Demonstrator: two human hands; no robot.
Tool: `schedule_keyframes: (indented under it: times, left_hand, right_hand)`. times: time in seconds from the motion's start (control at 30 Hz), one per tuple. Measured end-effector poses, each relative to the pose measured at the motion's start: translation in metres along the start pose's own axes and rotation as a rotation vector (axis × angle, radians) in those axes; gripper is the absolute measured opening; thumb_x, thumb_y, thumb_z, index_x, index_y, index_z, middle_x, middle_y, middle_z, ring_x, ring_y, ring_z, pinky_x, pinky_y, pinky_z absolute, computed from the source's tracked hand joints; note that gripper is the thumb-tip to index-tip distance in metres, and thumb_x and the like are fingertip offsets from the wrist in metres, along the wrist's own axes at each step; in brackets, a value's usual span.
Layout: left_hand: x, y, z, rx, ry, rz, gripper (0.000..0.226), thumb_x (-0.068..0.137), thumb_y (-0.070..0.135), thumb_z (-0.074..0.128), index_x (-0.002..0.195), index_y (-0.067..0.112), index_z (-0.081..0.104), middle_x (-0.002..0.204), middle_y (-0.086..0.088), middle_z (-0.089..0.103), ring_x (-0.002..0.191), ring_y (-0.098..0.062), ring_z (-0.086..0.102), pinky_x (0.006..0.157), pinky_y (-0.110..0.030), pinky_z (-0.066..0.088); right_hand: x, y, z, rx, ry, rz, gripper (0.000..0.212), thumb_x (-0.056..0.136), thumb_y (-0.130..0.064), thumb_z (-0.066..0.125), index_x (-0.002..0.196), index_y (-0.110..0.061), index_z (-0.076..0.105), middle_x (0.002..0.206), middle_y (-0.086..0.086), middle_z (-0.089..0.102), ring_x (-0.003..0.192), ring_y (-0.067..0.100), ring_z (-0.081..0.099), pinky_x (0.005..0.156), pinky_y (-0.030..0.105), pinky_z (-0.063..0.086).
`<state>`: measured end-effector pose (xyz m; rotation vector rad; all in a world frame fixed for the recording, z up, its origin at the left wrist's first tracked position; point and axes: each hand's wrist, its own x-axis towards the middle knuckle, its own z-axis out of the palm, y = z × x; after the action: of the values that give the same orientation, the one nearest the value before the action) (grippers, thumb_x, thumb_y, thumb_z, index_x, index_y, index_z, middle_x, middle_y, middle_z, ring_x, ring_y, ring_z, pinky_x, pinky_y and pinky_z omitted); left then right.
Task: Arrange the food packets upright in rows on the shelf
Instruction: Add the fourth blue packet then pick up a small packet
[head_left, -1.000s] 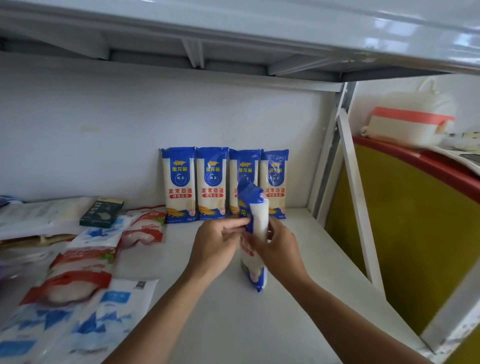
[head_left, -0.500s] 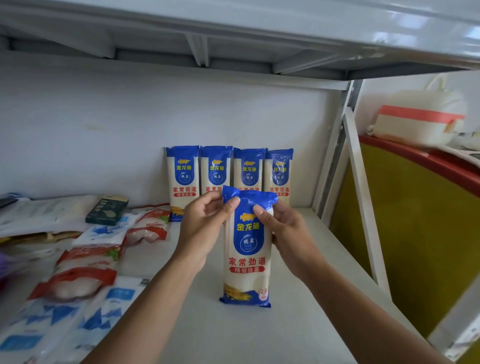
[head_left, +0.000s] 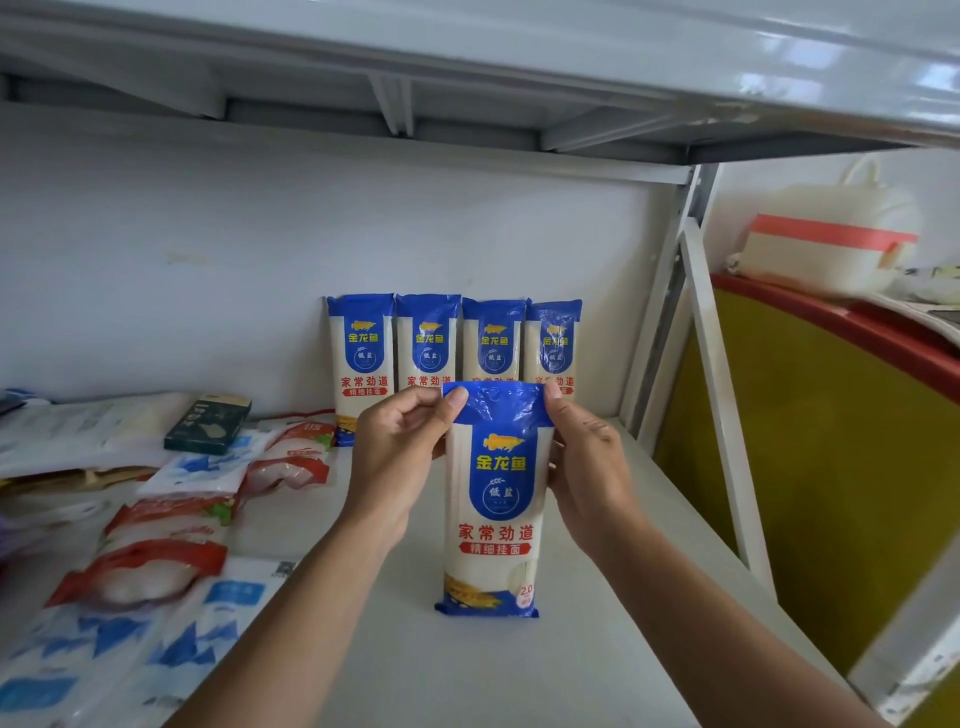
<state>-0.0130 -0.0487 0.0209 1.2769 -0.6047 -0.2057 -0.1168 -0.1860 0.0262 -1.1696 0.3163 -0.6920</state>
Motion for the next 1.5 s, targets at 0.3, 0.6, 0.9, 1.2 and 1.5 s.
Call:
schedule_keyframes:
  times: [0.3, 0.6, 0.9, 1.2, 1.5]
  left_hand:
    - [-0.003, -0.003, 0.001, 0.266, -0.203, -0.035, 0.03, 0.079, 0.026, 0.087, 0.107, 0.025, 0.076, 0.101, 0.012, 0.082, 0.096, -0.006, 0.077, 0.083, -0.031, 0.062]
    - [-0.002, -0.008, 0.01, 0.201, -0.061, -0.041, 0.028, 0.08, 0.022, 0.086, 0.106, 0.019, 0.077, 0.097, 0.009, 0.082, 0.09, -0.005, 0.078, 0.073, -0.023, 0.063]
    - [0.023, -0.02, 0.011, 0.256, -0.187, -0.082, 0.051, 0.085, 0.021, 0.081, 0.133, 0.024, 0.063, 0.124, 0.013, 0.073, 0.108, 0.002, 0.069, 0.086, -0.015, 0.051]
    - [0.037, -0.032, -0.005, 0.381, -0.177, -0.178, 0.047, 0.087, 0.033, 0.079, 0.13, 0.036, 0.063, 0.125, 0.021, 0.069, 0.109, 0.0, 0.067, 0.1, -0.04, 0.057]
    - [0.046, -0.04, -0.01, 0.412, -0.129, -0.22, 0.036, 0.087, 0.024, 0.079, 0.118, 0.038, 0.067, 0.119, 0.017, 0.071, 0.106, -0.009, 0.07, 0.089, -0.036, 0.061]
  right_hand:
    - [-0.032, 0.028, -0.01, -0.375, -0.062, 0.048, 0.024, 0.099, -0.042, 0.062, 0.118, -0.029, 0.064, 0.104, -0.009, 0.08, 0.09, 0.007, 0.078, 0.07, 0.024, 0.06]
    - [-0.024, 0.042, -0.026, -0.606, -0.048, 0.101, 0.027, 0.088, -0.009, 0.078, 0.11, -0.023, 0.071, 0.095, -0.009, 0.081, 0.085, 0.007, 0.078, 0.069, 0.022, 0.059]
    - [0.043, 0.026, -0.076, -0.533, 0.034, 0.196, 0.026, 0.088, -0.021, 0.078, 0.112, -0.02, 0.069, 0.106, 0.0, 0.081, 0.096, 0.016, 0.077, 0.083, 0.038, 0.063]
    - [0.154, 0.0, -0.145, -0.446, 0.318, 0.244, 0.036, 0.085, -0.032, 0.081, 0.109, -0.011, 0.065, 0.093, 0.007, 0.077, 0.078, 0.019, 0.068, 0.06, 0.028, 0.051]
    - [0.223, -0.002, -0.169, -0.614, 0.389, 0.14, 0.056, 0.08, -0.058, 0.076, 0.111, -0.013, 0.063, 0.1, 0.009, 0.078, 0.071, 0.02, 0.073, 0.067, 0.036, 0.061]
